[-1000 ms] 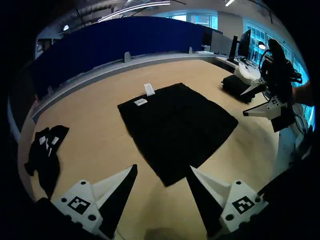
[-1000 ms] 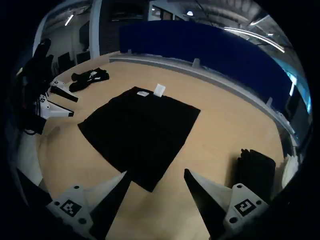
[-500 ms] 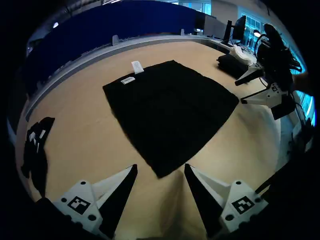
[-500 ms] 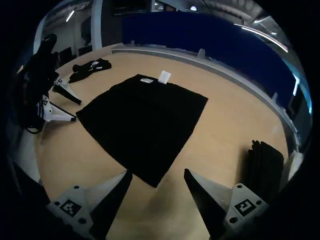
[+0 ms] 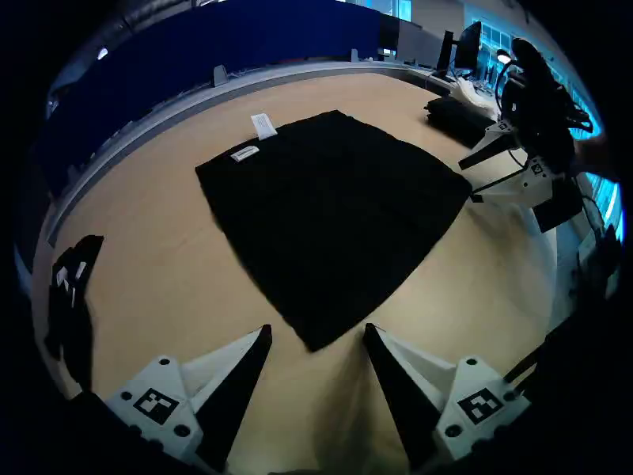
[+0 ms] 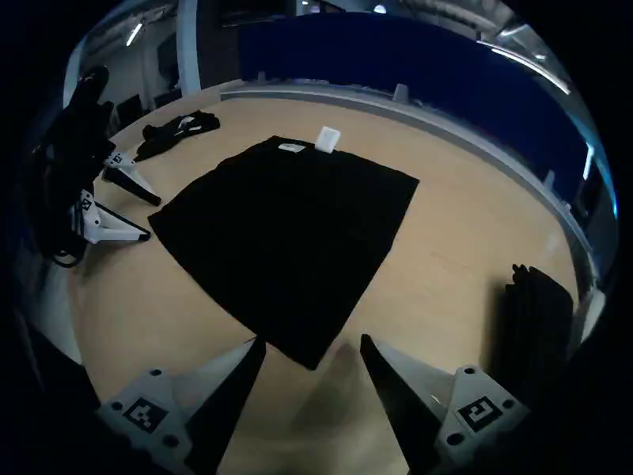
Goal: Fold towel
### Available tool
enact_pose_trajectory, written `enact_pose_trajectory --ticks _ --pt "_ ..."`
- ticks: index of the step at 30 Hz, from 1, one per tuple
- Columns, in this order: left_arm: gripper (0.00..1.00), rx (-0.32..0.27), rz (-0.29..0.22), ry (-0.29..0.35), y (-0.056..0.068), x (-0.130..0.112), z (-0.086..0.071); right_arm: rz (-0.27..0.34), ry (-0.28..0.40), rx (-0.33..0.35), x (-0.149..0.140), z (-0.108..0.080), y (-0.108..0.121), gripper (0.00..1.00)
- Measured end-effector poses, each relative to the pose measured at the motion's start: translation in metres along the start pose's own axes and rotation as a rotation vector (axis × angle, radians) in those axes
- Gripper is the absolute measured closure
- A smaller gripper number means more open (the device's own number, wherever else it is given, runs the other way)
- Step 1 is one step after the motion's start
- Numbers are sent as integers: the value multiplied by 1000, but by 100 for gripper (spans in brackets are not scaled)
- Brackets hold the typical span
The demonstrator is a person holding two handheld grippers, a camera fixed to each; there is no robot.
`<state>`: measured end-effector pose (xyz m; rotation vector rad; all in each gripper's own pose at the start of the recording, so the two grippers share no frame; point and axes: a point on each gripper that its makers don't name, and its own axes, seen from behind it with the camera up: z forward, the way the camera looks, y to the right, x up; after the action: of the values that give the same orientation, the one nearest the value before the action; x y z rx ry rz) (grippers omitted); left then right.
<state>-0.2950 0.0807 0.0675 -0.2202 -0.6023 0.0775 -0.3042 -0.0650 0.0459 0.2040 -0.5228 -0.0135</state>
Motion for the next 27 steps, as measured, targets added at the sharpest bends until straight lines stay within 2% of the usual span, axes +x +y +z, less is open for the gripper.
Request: enact_pose_trajectory --ticks 7,13,17,21,23,27 --pt "14 10 -13 5 1 0 2 0 -7 -6 -6 0 1 10" --pt "26 8 -7 0 4 0 2 -1 -19 -1 -10 1 0 23" --pt "43 2 0 -6 9 0 2 4 -19 4 -9 2 -2 29" --pt "47 3 -2 -10 10 0 3 5 -15 5 -8 3 -3 36" --pt "48 3 -5 -11 10 0 3 3 -14 9 -8 2 -5 43" --pt "60 13 -16 -16 7 0 3 -4 -13 15 -9 2 -7 64"
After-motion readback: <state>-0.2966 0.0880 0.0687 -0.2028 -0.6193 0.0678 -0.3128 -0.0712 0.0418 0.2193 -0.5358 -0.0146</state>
